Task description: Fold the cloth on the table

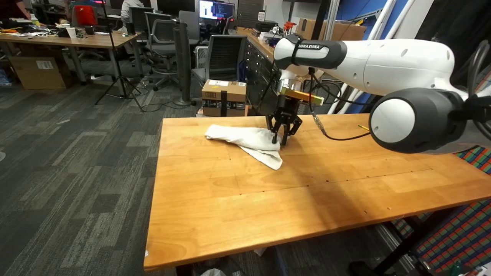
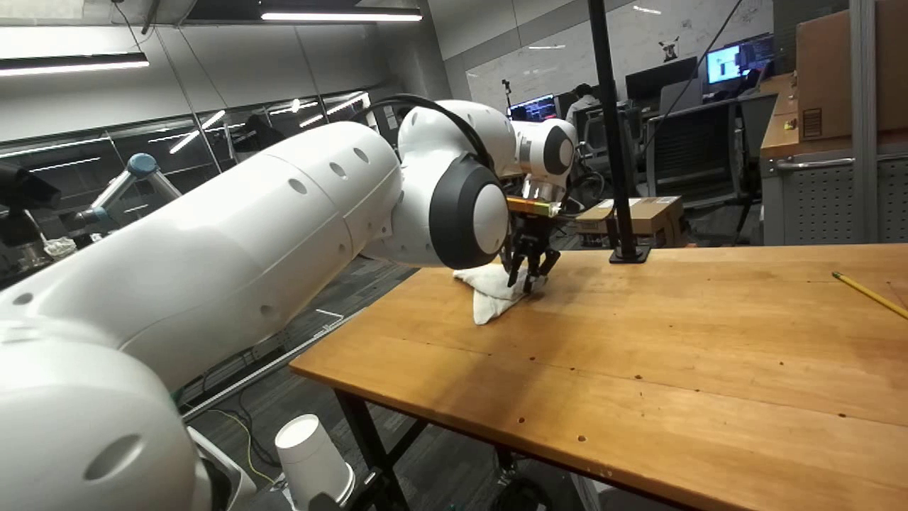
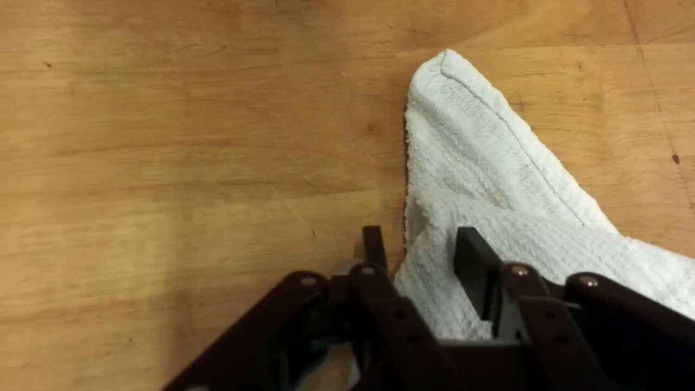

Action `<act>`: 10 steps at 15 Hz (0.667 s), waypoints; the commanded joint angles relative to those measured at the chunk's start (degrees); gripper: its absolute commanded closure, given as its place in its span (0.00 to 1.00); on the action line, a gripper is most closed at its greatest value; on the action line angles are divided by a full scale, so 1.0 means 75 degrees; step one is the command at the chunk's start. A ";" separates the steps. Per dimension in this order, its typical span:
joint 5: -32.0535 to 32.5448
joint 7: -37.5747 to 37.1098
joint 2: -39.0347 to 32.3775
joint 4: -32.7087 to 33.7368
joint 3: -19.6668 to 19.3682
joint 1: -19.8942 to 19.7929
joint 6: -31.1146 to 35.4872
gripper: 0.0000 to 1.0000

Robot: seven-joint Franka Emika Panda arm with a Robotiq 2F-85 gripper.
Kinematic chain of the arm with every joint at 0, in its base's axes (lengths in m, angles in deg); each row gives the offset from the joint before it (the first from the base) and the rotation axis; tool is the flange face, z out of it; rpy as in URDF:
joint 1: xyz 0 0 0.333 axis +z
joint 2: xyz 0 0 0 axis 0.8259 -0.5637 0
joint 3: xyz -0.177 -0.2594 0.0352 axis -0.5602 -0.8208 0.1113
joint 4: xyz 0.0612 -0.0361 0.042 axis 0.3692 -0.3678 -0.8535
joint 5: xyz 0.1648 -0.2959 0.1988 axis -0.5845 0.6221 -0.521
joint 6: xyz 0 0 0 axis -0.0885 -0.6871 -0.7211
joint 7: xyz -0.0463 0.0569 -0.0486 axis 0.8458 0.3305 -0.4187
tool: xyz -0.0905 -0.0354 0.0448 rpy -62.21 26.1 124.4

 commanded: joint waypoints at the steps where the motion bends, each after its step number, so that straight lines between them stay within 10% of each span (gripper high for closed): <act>1: -0.0270 -0.0207 -0.0212 0.0168 0.0083 -0.0175 -0.0132 0.29; 5: -0.0309 -0.0189 -0.0413 0.0182 0.0076 -0.0312 -0.0066 0.00; 10: -0.0325 -0.0087 -0.0424 0.0187 0.0010 -0.0272 -0.0088 0.00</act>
